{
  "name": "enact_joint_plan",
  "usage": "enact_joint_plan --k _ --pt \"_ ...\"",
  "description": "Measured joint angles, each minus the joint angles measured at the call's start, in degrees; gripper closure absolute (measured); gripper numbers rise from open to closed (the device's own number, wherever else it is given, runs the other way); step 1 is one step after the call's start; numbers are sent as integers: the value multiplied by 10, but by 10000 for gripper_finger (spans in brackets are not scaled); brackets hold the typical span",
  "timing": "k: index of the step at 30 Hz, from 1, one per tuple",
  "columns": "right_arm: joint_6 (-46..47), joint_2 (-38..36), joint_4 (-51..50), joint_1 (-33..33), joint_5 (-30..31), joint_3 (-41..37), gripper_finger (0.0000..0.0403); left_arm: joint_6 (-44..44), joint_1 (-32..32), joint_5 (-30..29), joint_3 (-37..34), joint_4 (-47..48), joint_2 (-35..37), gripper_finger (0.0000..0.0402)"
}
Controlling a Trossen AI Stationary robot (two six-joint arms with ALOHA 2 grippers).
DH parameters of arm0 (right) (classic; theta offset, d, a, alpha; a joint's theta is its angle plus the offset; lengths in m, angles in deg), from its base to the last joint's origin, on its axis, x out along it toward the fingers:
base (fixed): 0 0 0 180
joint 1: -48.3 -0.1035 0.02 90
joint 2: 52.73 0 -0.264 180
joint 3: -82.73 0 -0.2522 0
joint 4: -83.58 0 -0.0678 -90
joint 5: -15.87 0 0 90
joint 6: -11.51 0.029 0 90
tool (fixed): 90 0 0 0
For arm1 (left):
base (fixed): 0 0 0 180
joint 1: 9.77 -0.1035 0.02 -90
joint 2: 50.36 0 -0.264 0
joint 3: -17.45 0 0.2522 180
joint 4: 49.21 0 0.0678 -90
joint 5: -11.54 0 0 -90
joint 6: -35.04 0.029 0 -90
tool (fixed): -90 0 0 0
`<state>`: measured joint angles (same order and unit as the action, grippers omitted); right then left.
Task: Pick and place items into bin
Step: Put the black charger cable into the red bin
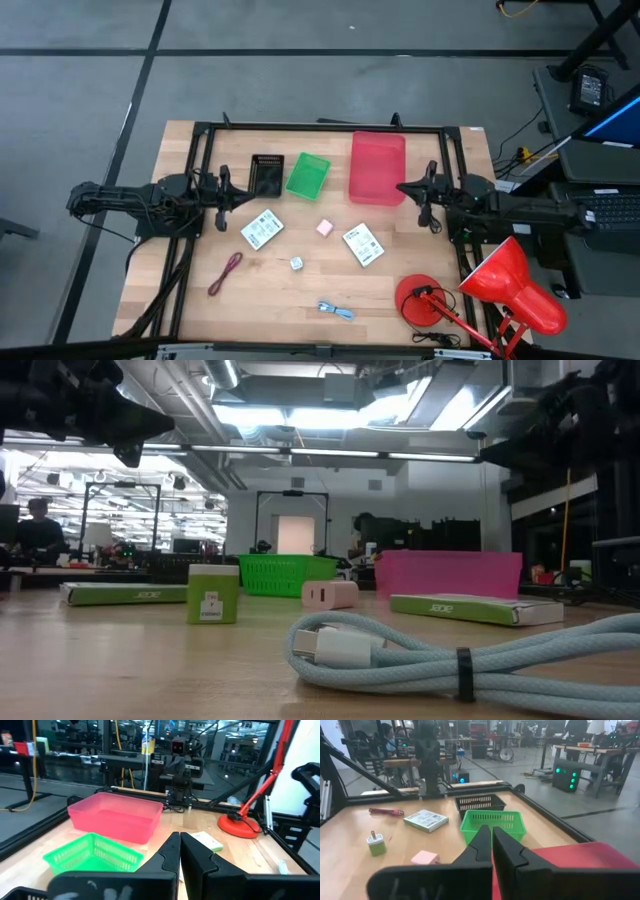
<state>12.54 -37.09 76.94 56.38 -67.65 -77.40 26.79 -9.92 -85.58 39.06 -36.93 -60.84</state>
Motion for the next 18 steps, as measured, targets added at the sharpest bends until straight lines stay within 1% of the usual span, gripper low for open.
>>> enact_joint_plan --k 4,9,13,18 --pt "4 36 6 0 0 5 402 0 0 -4 0 2 0 396" --pt "15 80 45 0 1 5 402 4 0 -7 0 2 0 396" --pt "2 110 79 0 1 5 402 5 0 -7 0 11 0 396" --pt "0 145 124 0 1 5 402 29 0 -7 0 32 0 396"
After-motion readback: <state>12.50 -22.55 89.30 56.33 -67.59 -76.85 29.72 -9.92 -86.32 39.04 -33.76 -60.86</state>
